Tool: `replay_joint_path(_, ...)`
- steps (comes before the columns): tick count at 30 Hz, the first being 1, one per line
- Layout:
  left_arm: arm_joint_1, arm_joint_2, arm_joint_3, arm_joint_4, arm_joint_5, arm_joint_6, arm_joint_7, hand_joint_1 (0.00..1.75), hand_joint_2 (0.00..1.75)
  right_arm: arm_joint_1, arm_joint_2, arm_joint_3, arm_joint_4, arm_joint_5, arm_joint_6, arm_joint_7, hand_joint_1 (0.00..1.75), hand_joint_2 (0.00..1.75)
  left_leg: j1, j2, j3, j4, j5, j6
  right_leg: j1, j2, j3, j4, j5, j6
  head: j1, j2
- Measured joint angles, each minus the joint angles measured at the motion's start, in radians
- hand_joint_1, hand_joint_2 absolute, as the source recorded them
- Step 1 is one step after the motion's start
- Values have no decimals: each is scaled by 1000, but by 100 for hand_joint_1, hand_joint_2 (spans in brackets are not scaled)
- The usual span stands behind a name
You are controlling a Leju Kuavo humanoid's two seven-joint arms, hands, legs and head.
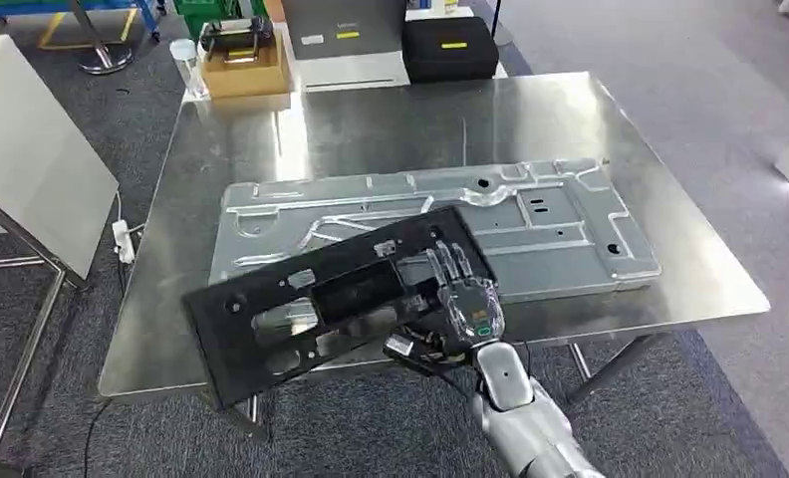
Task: Take the parts from the cabinet and place them on the table.
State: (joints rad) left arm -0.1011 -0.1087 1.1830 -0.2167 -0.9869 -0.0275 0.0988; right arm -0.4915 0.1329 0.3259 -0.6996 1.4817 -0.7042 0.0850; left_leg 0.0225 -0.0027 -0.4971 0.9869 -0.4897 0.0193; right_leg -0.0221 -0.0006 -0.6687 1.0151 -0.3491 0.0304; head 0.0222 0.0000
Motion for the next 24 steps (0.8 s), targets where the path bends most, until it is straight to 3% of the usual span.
replay_joint_path(1,-3,0,0,0,0,0,0,0,0,-2,-13,50,-12,2,0,115,0,0,-2,1,-14,-1,13,11,1,0,-16,32,-59,1,1,0)
replay_joint_path(2,-3,0,0,0,0,1,0,0,0,-7,-24,83,-20,3,0,174,0,0,-2,2,-29,1,24,16,-1,1,-35,87,-121,4,3,0)
replay_joint_path(3,-3,0,1,0,0,0,0,0,0,-12,-38,111,-24,4,0,195,0,0,-4,2,-45,1,36,17,0,1,-60,180,-188,8,3,0)
replay_joint_path(5,-1,0,2,0,0,0,0,0,0,-10,-53,148,-29,4,0,197,0,0,-9,3,-75,3,55,16,0,1,-84,314,-242,11,2,0)
replay_joint_path(7,-2,0,3,0,0,0,0,0,0,-7,-62,182,-32,4,0,201,0,0,-10,3,-99,9,69,14,0,1,-45,301,-208,8,2,0)
replay_joint_path(8,-2,0,4,0,0,0,0,0,0,-10,-68,201,-34,4,0,229,0,0,-11,2,-115,14,77,12,1,1,22,219,-168,3,3,0)
replay_joint_path(9,-3,0,4,0,0,0,0,0,0,-17,-74,226,-39,4,0,273,0,0,-11,1,-126,19,83,8,1,1,92,124,-150,-4,3,0)
replay_joint_path(10,-3,-1,5,0,0,-1,0,0,0,-29,-83,252,-41,4,0,321,0,0,-11,1,-132,26,87,5,4,3,149,41,-167,-12,2,0)
replay_joint_path(11,-3,-3,5,0,0,-2,-2,0,0,-45,-89,287,-41,5,0,368,0,0,-16,0,-140,31,93,-2,11,4,168,-2,-180,-15,2,0)
replay_joint_path(14,-3,-3,7,0,0,-1,-5,0,0,-76,-123,403,-40,5,0,470,0,0,-11,-1,-139,19,116,-23,19,4,154,2,-163,-31,2,0)
replay_joint_path(15,2,-2,8,0,1,-2,-5,0,0,-77,-128,422,-40,5,0,484,0,0,-15,-5,-144,20,118,-29,9,1,144,-10,-147,-43,4,0)
replay_joint_path(16,1,-2,10,0,2,-1,-6,0,0,-80,-132,446,-40,5,0,502,0,0,-10,-4,-157,37,85,-31,8,-4,136,-11,-135,-52,2,0)
replay_joint_path(17,1,-2,12,0,2,0,-6,0,0,-83,-134,462,-43,5,0,509,0,0,-11,-2,-173,78,28,-32,8,-5,122,-11,-125,-62,0,0)
replay_joint_path(18,1,-2,14,0,3,0,-6,0,0,-84,-137,475,-48,5,0,515,0,0,-10,-2,-193,157,-43,-36,10,-5,108,-11,-112,-64,1,0)
replay_joint_path(19,2,-2,15,0,3,0,-6,0,0,-84,-141,484,-52,5,0,520,0,0,-9,-2,-208,229,-91,-39,12,-5,94,-10,-101,-66,1,0)
replay_joint_path(20,2,-3,15,0,3,0,-6,0,0,-83,-145,491,-55,5,0,528,0,0,-9,-2,-219,291,-114,-42,13,-6,80,-8,-92,-66,1,0)
replay_joint_path(21,1,-5,15,0,4,0,-6,0,0,-83,-149,497,-59,5,0,539,0,0,-9,-2,-215,334,-103,-44,15,-8,60,-4,-79,-64,1,0)
replay_joint_path(22,1,-5,16,0,5,0,-6,0,0,-83,-155,509,-70,5,0,562,0,0,-9,-1,-193,326,-70,-44,15,-9,44,-1,-70,-63,1,0)
replay_joint_path(23,1,-5,16,0,7,0,-6,0,0,-83,-162,516,-81,5,0,568,0,0,-9,-1,-153,281,-31,-43,15,-10,28,5,-62,-61,0,0)
replay_joint_path(24,0,-5,16,0,8,0,-6,0,0,-83,-169,524,-97,5,0,570,0,0,-9,-1,-90,199,0,-39,15,-9,13,11,-54,-58,0,0)
